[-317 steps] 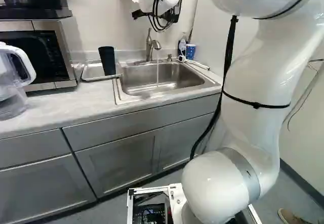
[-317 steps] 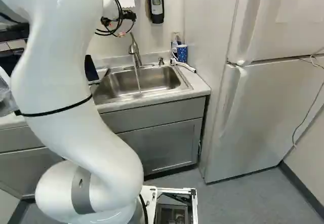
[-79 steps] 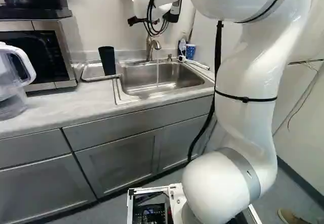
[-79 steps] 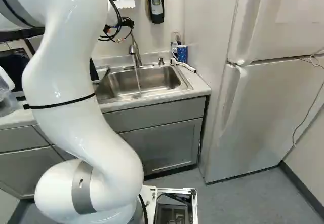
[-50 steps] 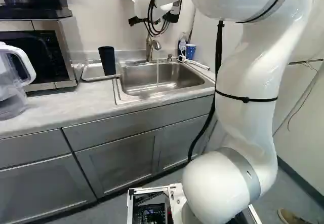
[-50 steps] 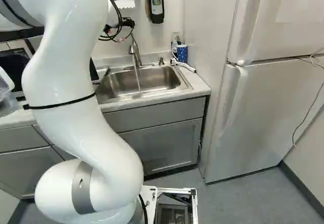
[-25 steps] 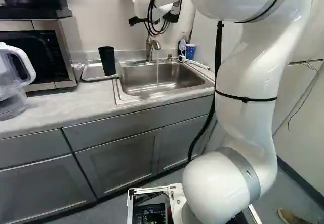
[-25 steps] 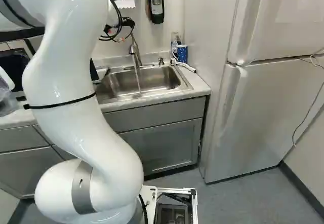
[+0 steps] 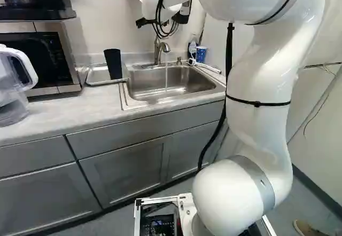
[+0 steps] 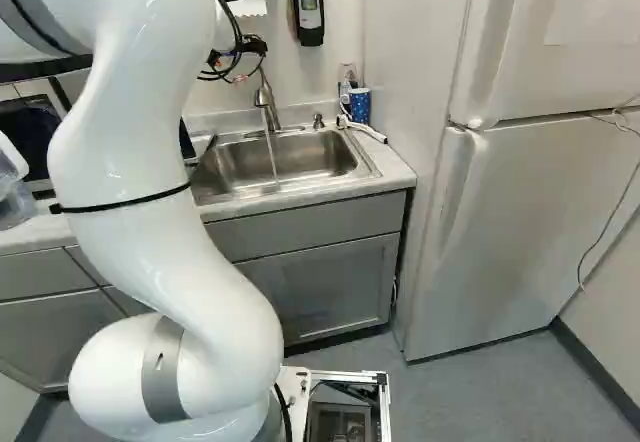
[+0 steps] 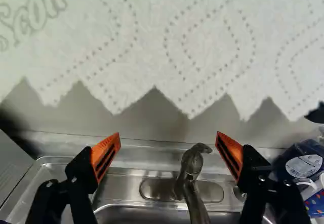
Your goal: Rinse the cup and place it in the tray
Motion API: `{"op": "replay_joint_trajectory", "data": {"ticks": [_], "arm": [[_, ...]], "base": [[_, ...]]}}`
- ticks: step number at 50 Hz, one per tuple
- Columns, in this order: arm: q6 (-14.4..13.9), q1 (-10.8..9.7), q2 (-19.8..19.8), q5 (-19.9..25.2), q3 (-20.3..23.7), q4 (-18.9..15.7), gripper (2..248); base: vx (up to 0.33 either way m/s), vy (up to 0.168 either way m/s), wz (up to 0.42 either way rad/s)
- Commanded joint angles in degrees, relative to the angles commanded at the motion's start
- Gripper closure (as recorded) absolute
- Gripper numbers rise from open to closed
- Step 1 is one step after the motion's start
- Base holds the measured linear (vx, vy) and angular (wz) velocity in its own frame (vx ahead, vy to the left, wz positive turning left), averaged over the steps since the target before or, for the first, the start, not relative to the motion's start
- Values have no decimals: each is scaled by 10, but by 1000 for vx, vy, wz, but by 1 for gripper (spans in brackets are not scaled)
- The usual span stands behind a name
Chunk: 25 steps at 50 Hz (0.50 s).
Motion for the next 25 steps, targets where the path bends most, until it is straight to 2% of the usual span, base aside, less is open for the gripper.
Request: {"op": "replay_joint_trajectory", "data": {"ticks": [25], "arm": [[0,0,0,-14,0,0,3]], "base": [[0,0,0]]}}
